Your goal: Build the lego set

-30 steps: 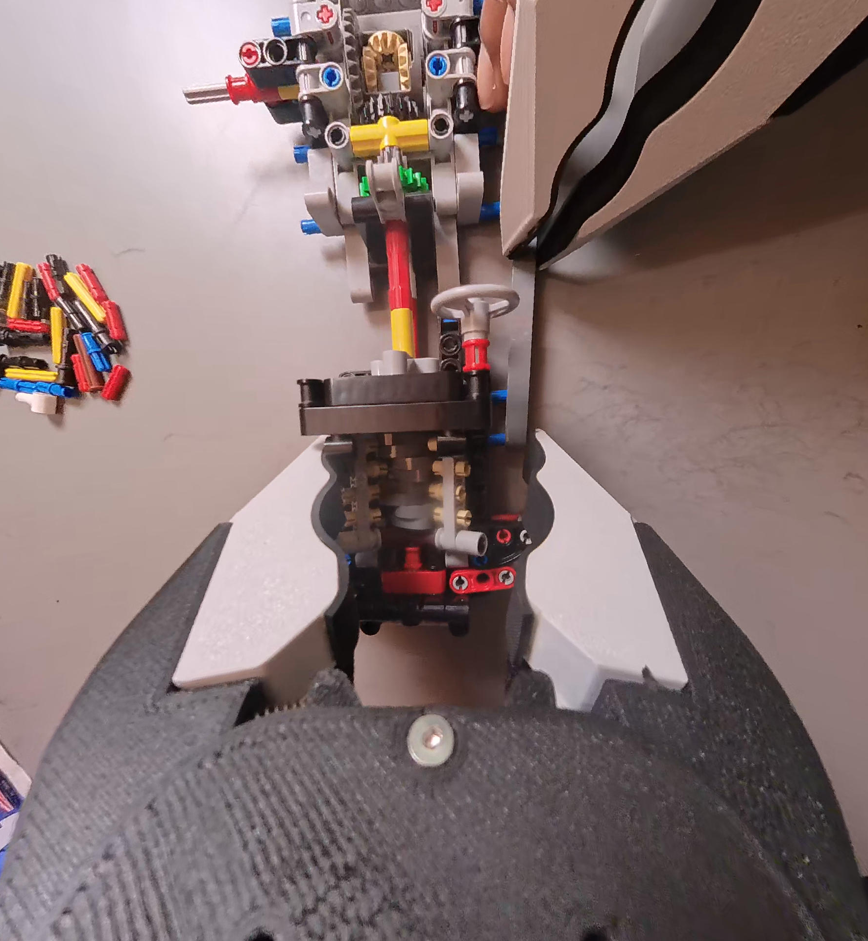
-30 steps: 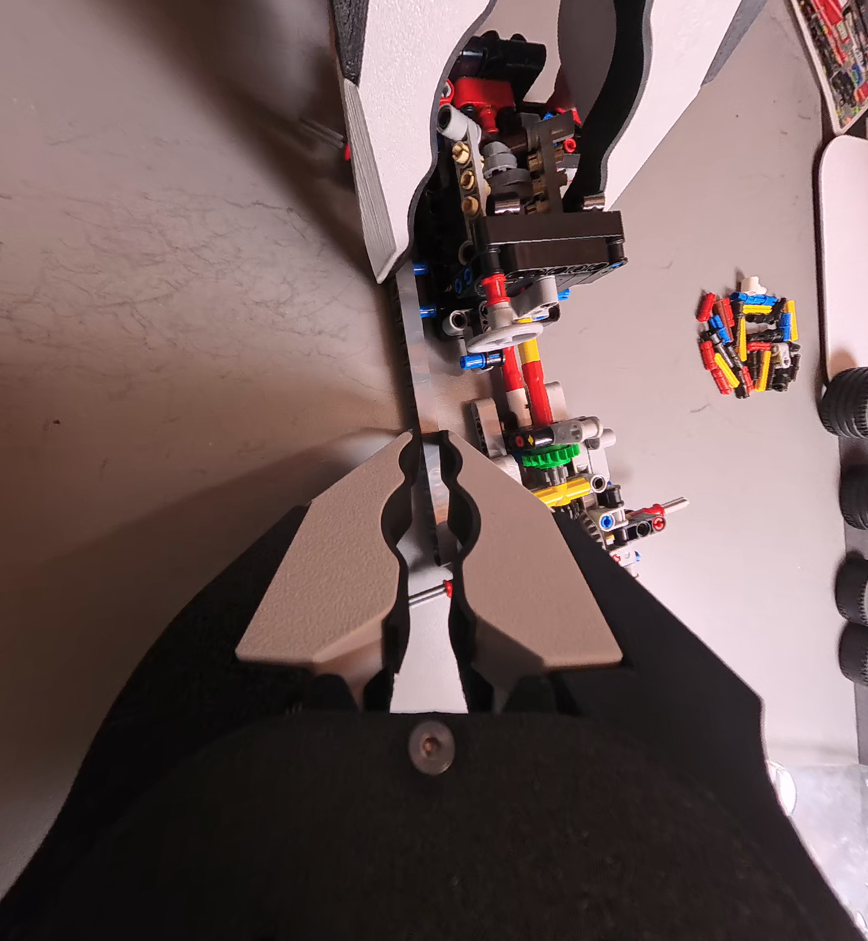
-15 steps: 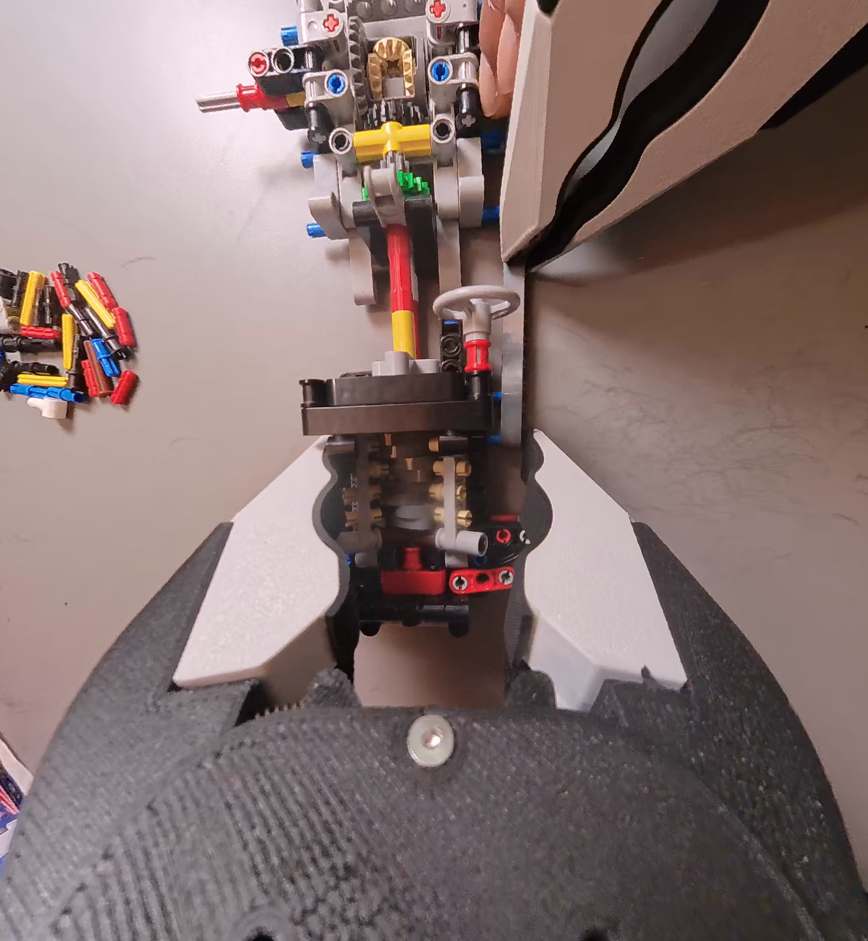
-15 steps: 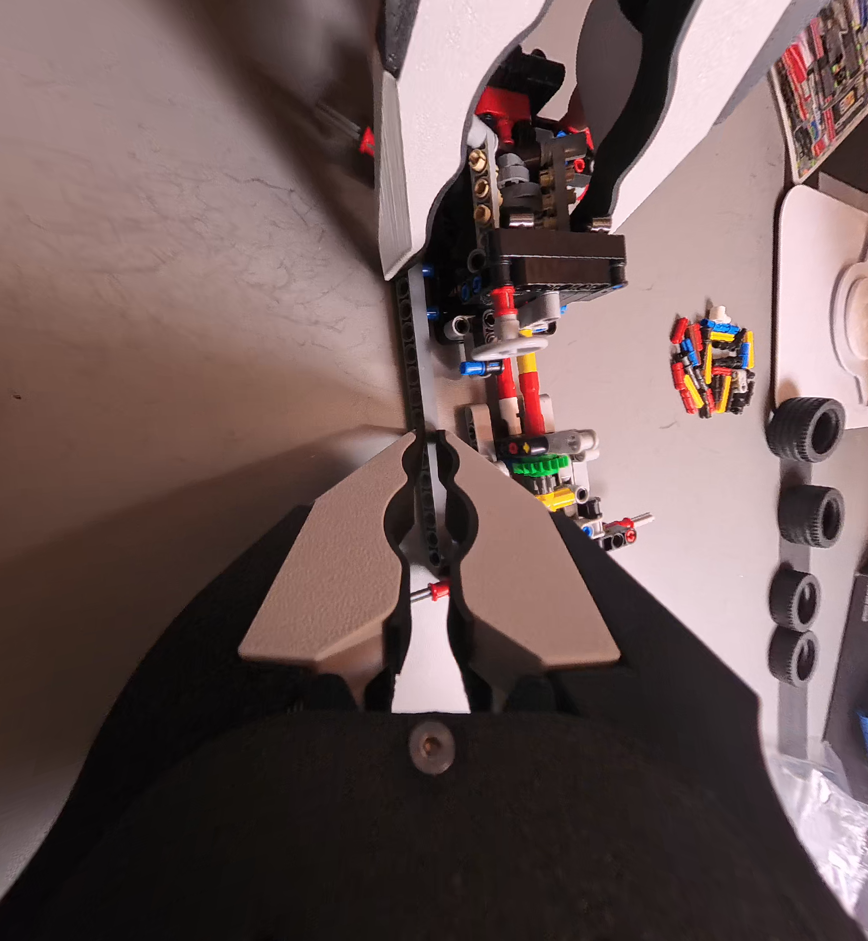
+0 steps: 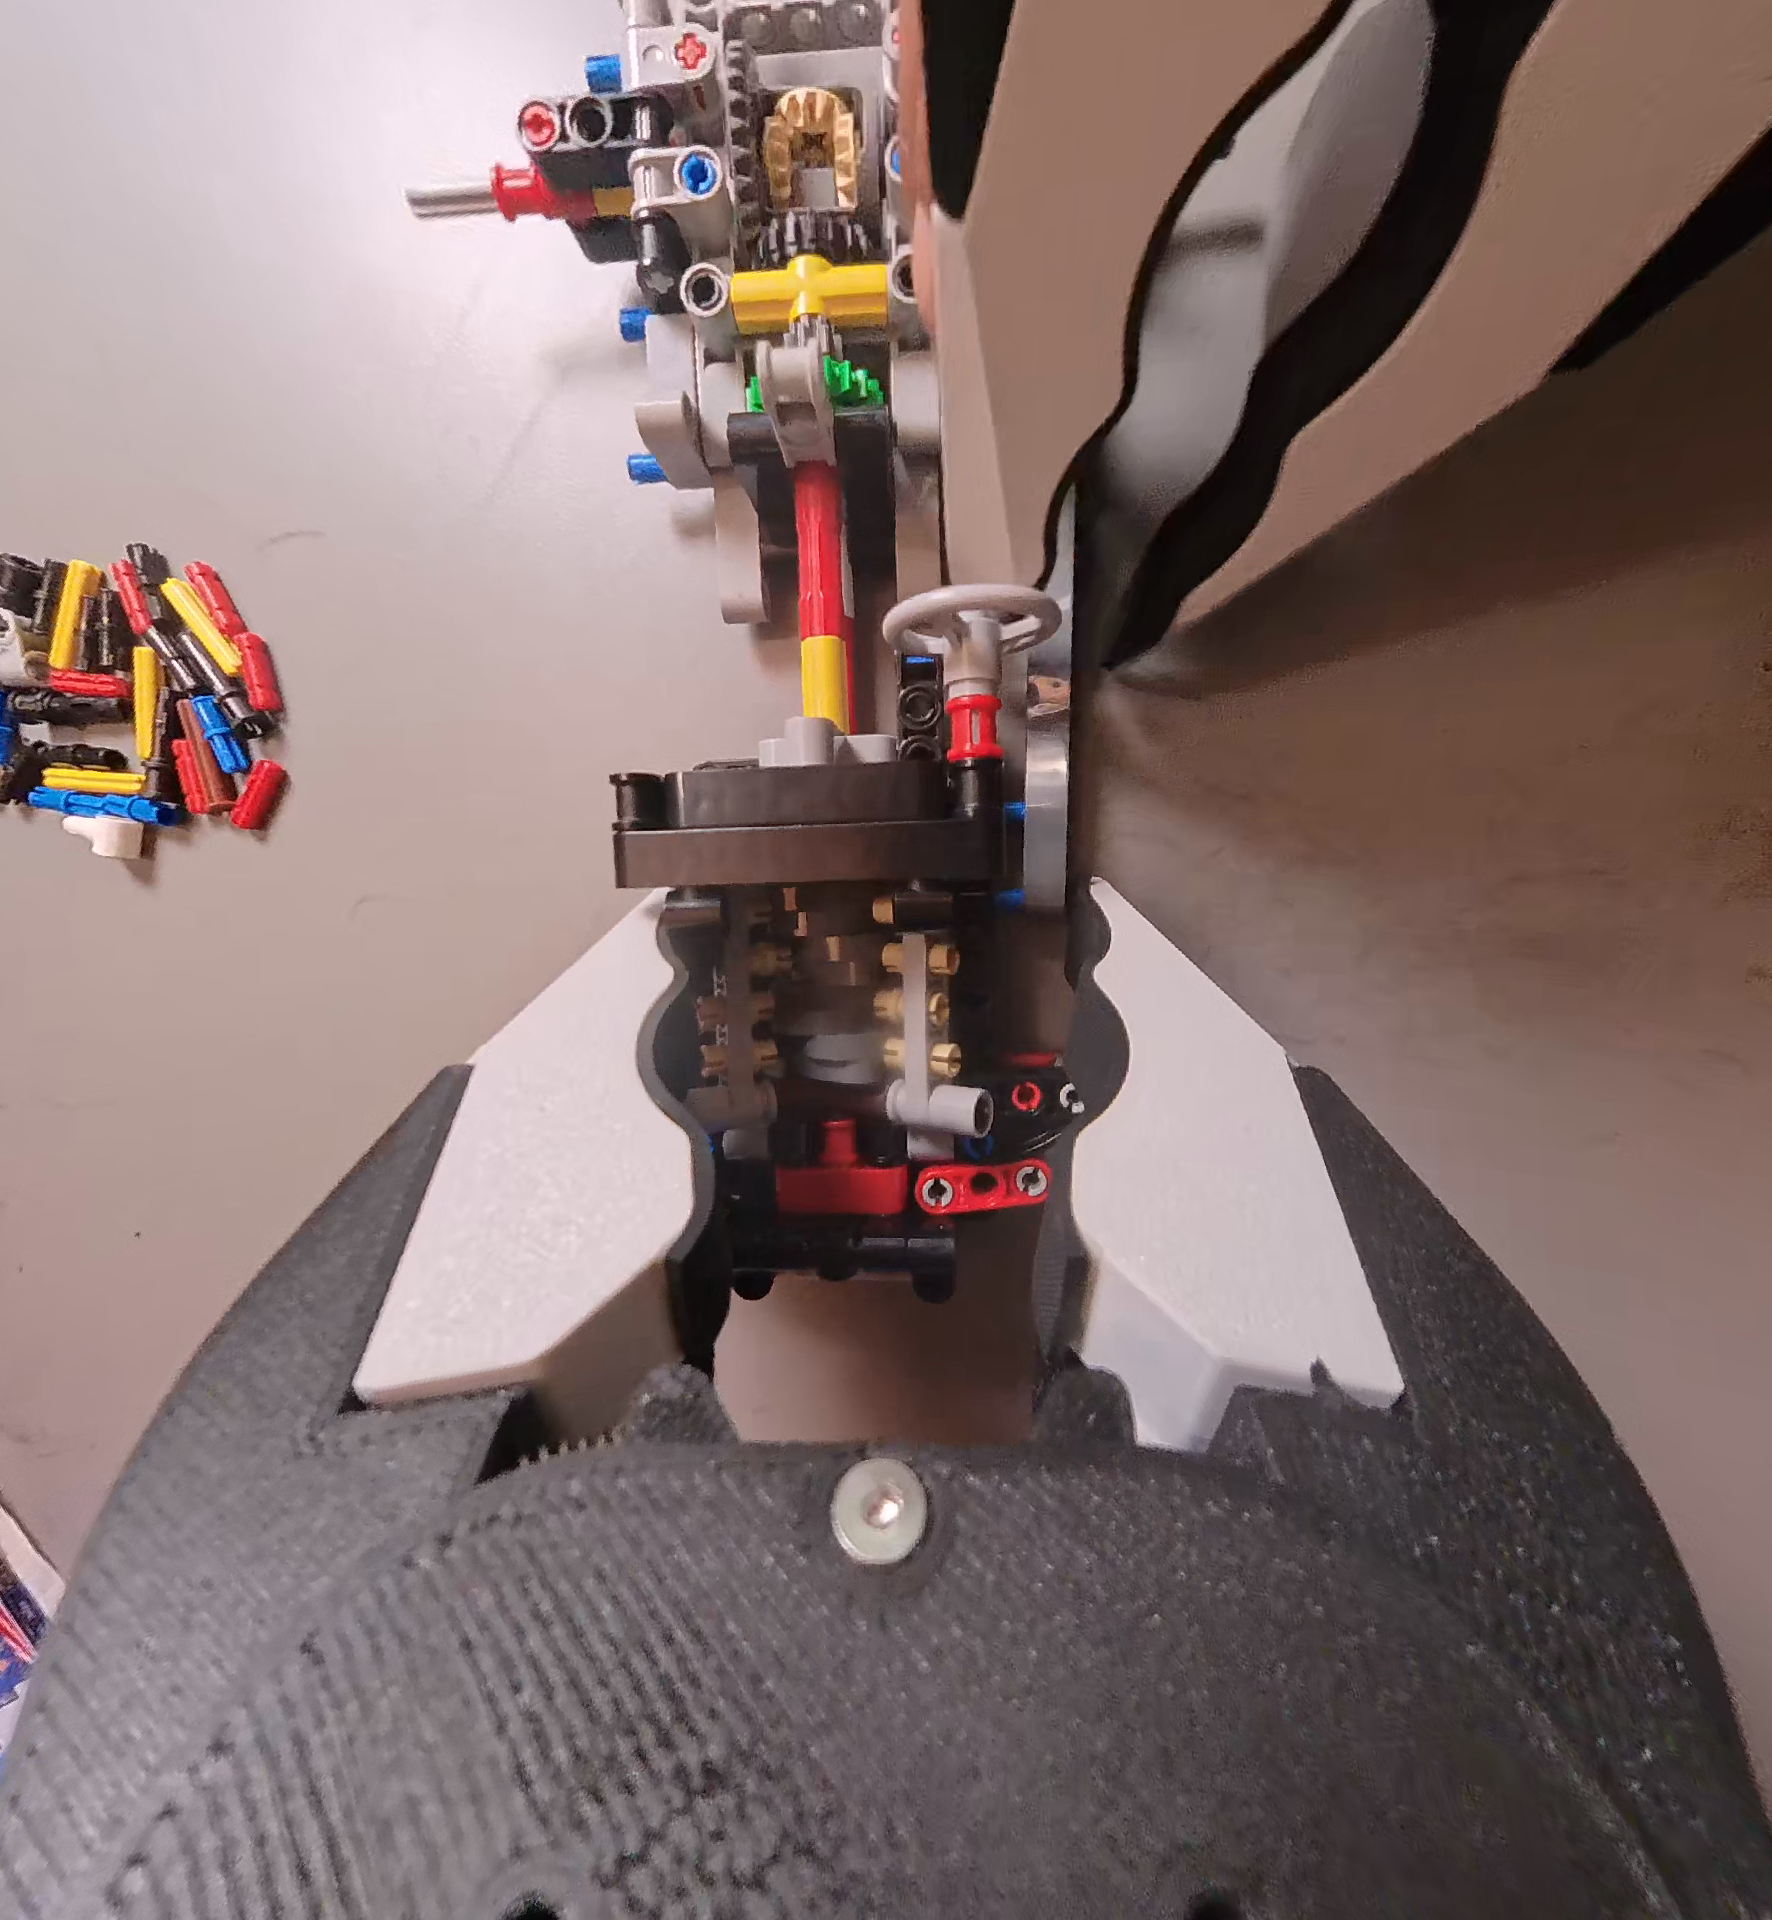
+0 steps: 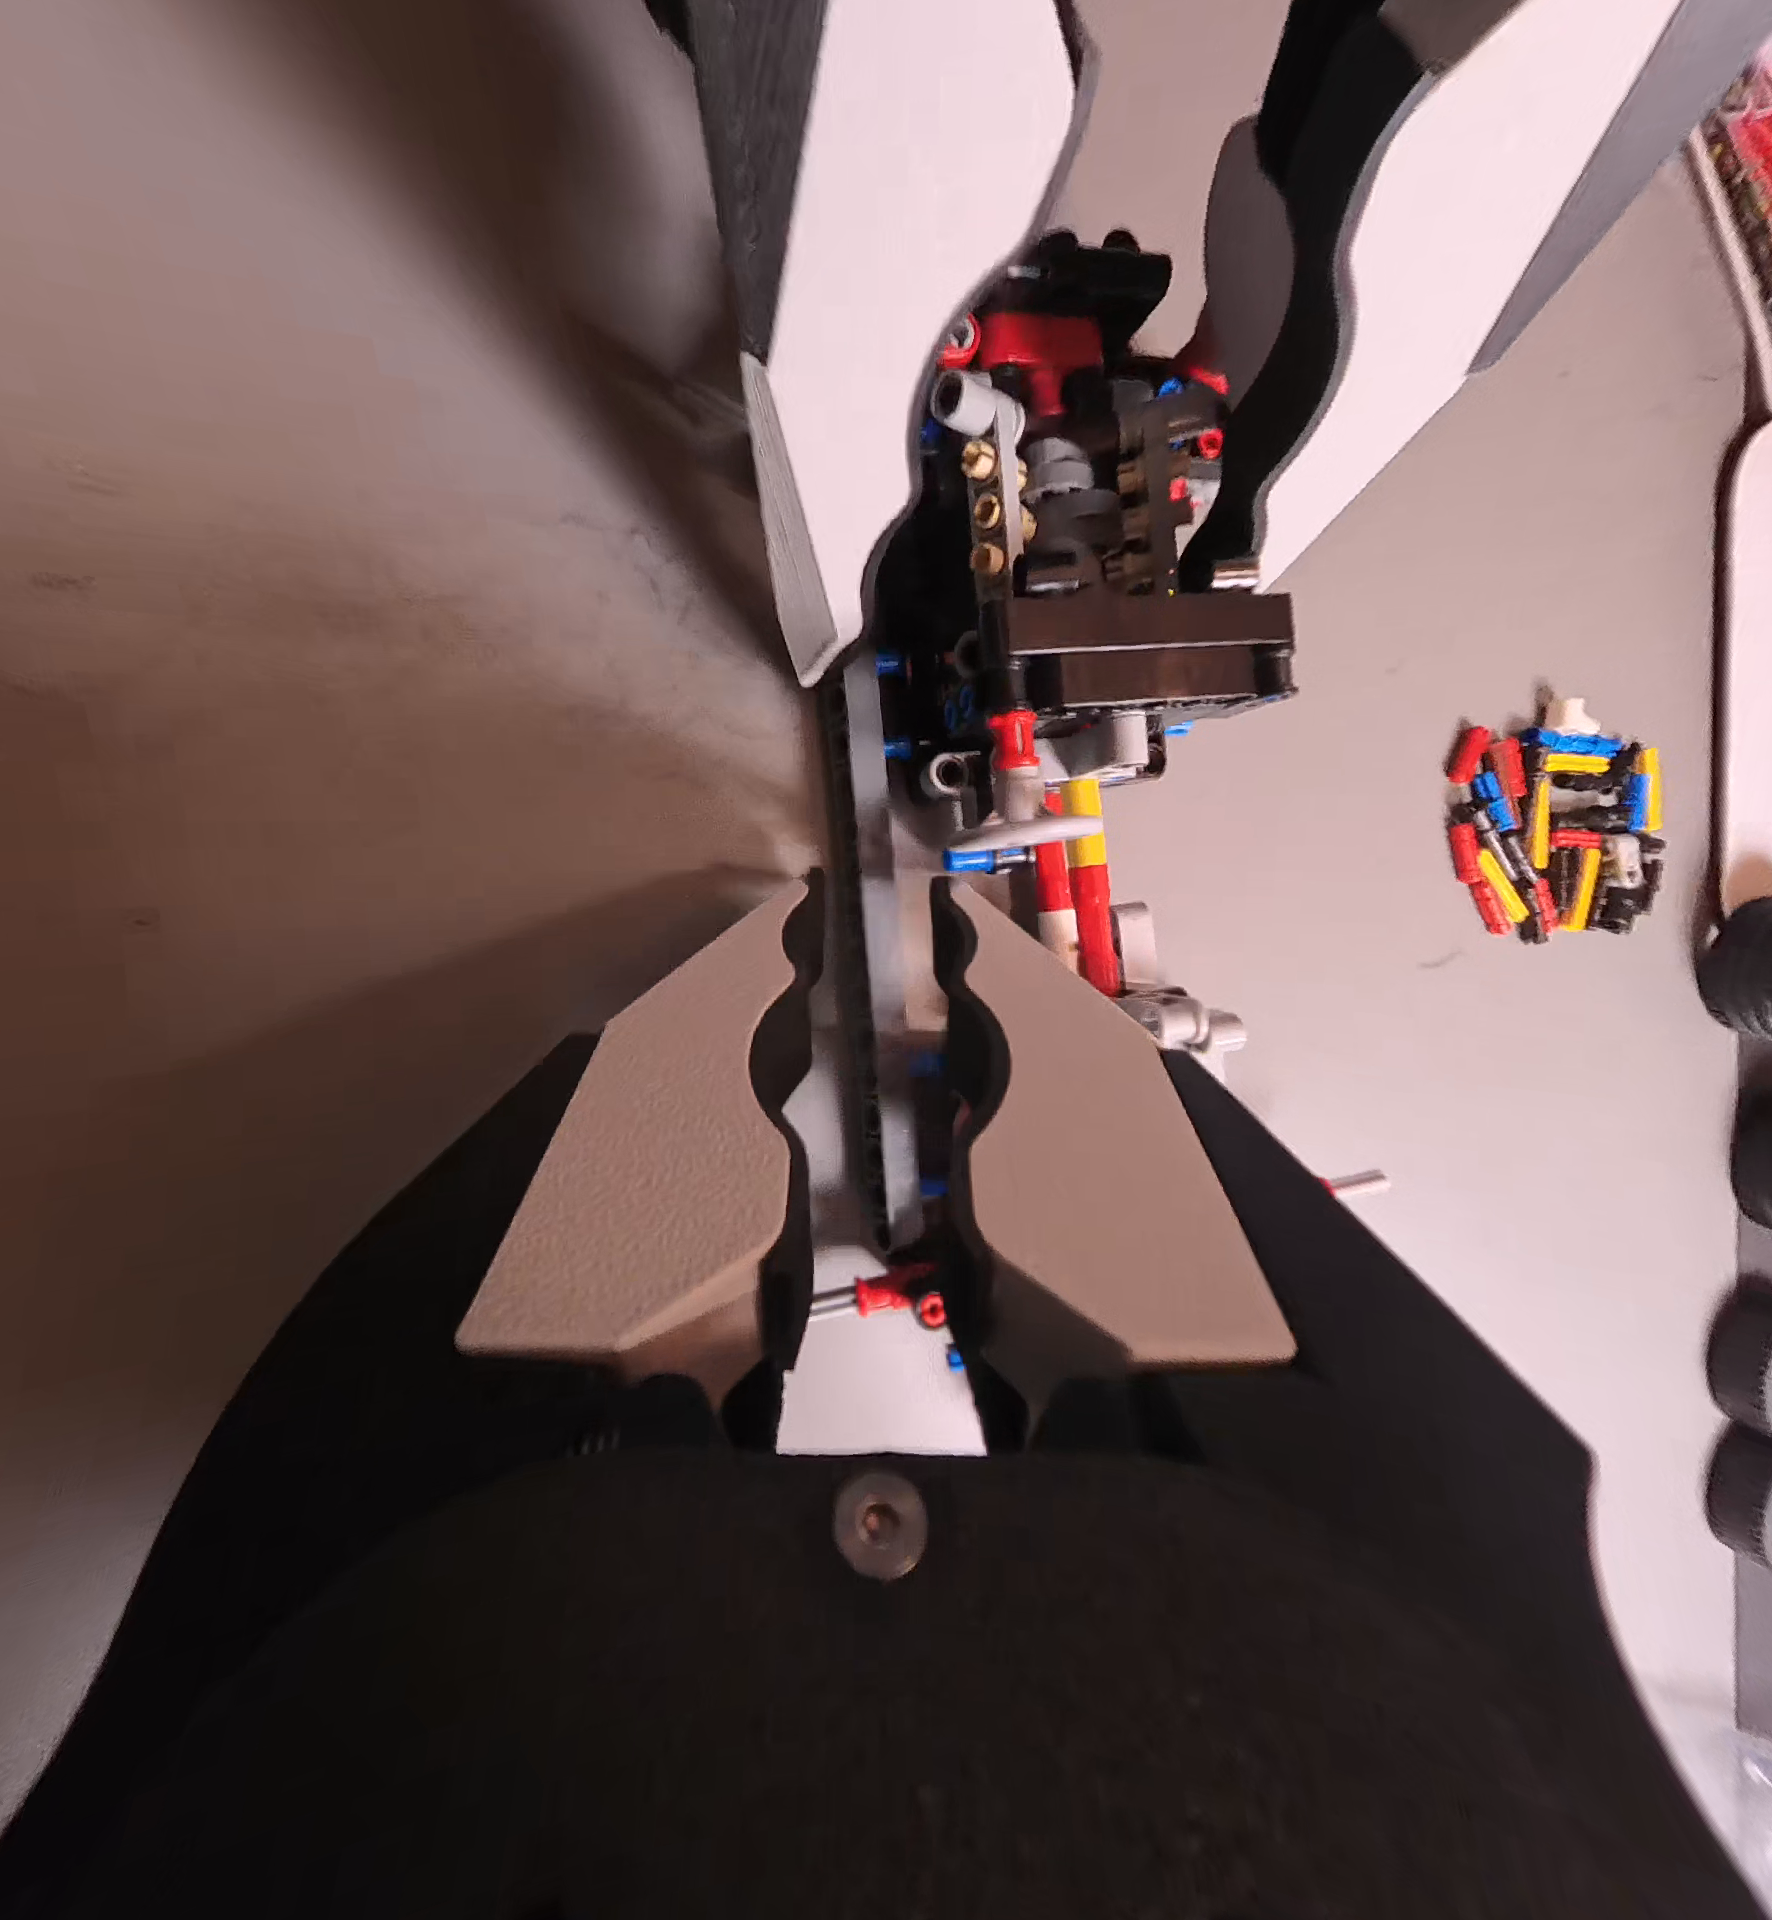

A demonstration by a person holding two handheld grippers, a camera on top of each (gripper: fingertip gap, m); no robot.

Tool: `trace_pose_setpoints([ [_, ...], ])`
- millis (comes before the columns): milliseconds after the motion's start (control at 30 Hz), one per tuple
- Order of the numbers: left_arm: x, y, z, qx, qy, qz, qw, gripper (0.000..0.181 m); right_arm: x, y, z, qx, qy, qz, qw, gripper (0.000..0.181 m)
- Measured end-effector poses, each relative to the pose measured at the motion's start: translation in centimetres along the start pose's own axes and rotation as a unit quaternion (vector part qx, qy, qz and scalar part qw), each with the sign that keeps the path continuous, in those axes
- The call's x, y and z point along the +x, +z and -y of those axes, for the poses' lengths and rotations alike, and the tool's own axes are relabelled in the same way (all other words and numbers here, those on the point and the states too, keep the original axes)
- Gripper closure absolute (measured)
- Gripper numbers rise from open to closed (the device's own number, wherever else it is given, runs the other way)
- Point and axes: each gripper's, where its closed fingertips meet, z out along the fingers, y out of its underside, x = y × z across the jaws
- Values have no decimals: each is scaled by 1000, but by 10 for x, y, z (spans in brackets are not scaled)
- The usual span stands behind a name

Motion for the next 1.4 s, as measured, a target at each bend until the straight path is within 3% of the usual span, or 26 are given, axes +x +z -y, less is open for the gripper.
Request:
trace_pose_setpoints([
  [133,0,0,0,3,2,-3,1000,111,-2,1,0,1,5,17,1000,178],
  [400,-1,1,0,1,5,-12,1000,110,-1,2,1,-4,2,18,1000,178],
  [633,-4,2,1,6,-1,-18,1000,110,0,3,3,6,-34,-25,999,178],
  [933,-2,3,3,10,4,-14,1000,110,-2,4,-3,-21,17,0,1000,175],
  [1400,-1,3,3,11,6,-23,1000,110,-1,5,-2,1,-40,-47,998,176],
])
